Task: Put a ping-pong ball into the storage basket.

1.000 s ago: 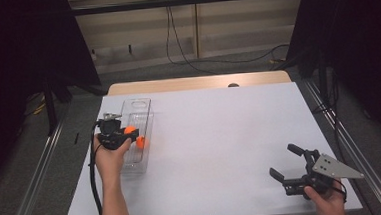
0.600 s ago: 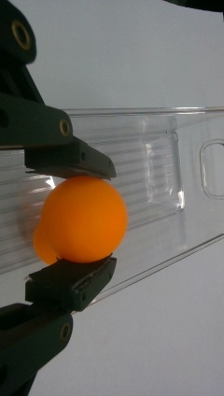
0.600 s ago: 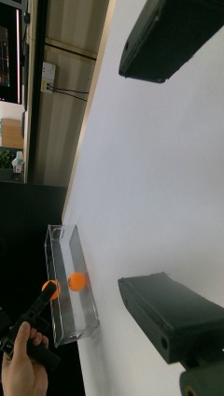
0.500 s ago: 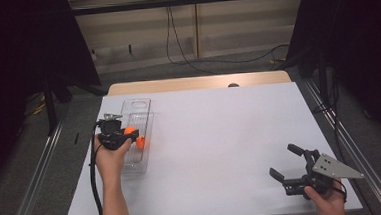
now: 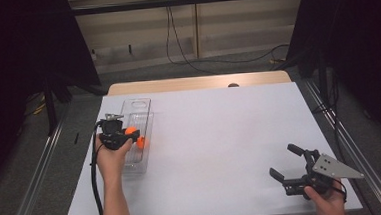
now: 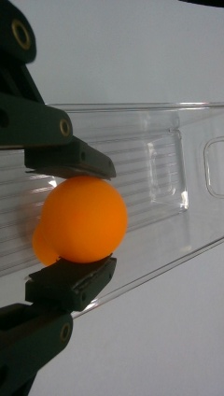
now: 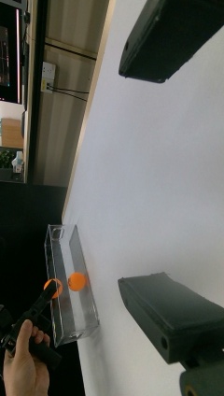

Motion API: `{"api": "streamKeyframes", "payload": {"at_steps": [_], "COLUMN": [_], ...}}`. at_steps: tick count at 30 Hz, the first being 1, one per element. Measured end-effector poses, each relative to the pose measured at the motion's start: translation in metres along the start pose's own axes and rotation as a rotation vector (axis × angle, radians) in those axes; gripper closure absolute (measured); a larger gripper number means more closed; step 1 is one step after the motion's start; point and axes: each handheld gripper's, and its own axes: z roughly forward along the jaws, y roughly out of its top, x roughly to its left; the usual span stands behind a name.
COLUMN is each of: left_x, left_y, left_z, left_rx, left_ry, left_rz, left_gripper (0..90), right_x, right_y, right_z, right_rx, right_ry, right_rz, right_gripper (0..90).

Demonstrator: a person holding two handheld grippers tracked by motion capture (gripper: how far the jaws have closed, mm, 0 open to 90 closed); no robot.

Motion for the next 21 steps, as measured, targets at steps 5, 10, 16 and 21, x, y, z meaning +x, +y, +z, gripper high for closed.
{"api": "streamKeyframes", "payload": {"at_steps": [5,10,16,21], "left_x": [0.0002,0.0003,0.0010,-0.0001], "left_y": [0.0000,0.0002,0.0004,0.0014], "left_z": [0.0007,0.0013,0.0007,-0.0031], "left_rx": [0.002,-0.004,-0.006,-0.027], "left_ry": [0.001,0.001,0.007,0.008], "left_rz": [0.001,0.002,-0.010,-0.017], "left_gripper": [50.7,50.5,44.4,39.7], "right_x": [0.0000,0.0001,-0.0003,-0.0003], "right_y": [-0.0001,-0.0001,-0.0002,-0.0002], "right_z": [0.0001,0.0001,0.0004,0.0005], "right_rx": [0.001,0.002,0.003,0.004], "right_ry": [0.000,0.000,-0.001,-0.002], "right_rz": [0.000,-0.001,-0.004,-0.004], "right_gripper": [0.9,1.0,0.9,0.9]}}
